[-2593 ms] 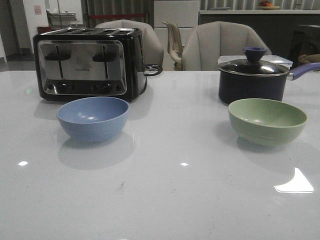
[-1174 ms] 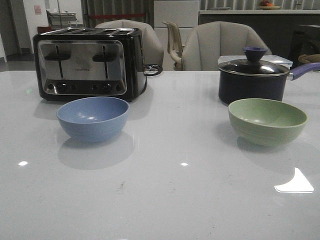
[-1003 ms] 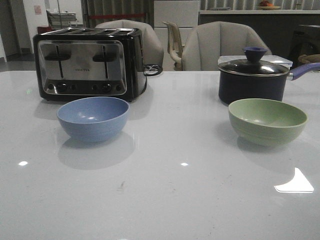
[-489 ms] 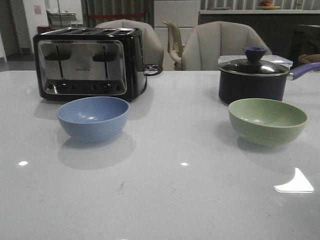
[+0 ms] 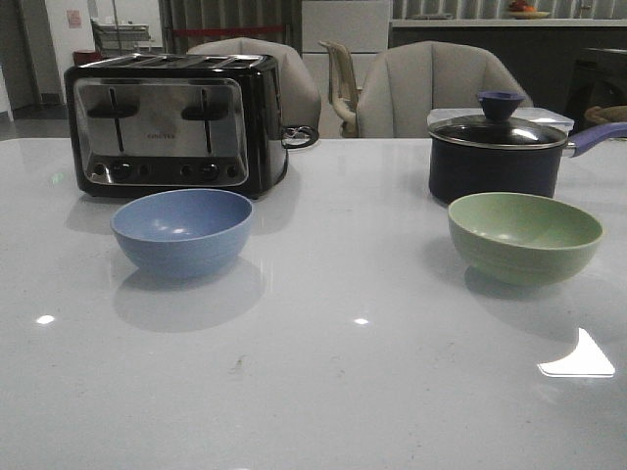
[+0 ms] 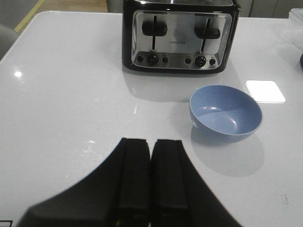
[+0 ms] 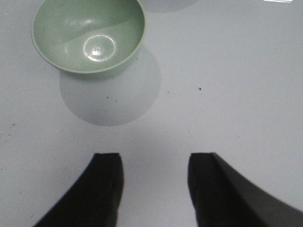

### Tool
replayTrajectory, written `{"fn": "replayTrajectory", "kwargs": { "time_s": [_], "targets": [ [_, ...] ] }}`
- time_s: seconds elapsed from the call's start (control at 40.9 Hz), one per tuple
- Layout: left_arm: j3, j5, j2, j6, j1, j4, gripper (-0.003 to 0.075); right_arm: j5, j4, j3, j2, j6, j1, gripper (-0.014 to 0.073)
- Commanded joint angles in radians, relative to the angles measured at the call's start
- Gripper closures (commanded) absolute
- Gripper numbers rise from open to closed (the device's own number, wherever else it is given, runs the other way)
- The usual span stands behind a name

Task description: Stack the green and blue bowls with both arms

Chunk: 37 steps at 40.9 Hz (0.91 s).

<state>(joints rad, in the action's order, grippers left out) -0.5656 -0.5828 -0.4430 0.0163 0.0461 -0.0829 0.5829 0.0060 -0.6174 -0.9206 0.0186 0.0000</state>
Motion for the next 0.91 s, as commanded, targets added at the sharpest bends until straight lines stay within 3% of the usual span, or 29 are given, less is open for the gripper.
{"fn": "replayTrajectory", "kwargs": {
  "time_s": [0.0,0.563,0.881],
  "targets": [
    [-0.029,0.086,-0.011,-0.006,0.0,-0.012,0.0619,-0.088,0.019,-0.083,-0.089,-0.007,-0.005,0.0066],
    [-0.029,0.086,-0.011,-0.006,0.0,-0.012,0.0619,-0.095,0.106,-0.528,-0.711,-0.007,-0.005,0.0069],
    [-0.029,0.086,-0.011,-0.006,0.0,-0.012,0.0619,-0.094,0.106,-0.621,-0.896,-0.007,-0.005,0.0082]
  ]
}}
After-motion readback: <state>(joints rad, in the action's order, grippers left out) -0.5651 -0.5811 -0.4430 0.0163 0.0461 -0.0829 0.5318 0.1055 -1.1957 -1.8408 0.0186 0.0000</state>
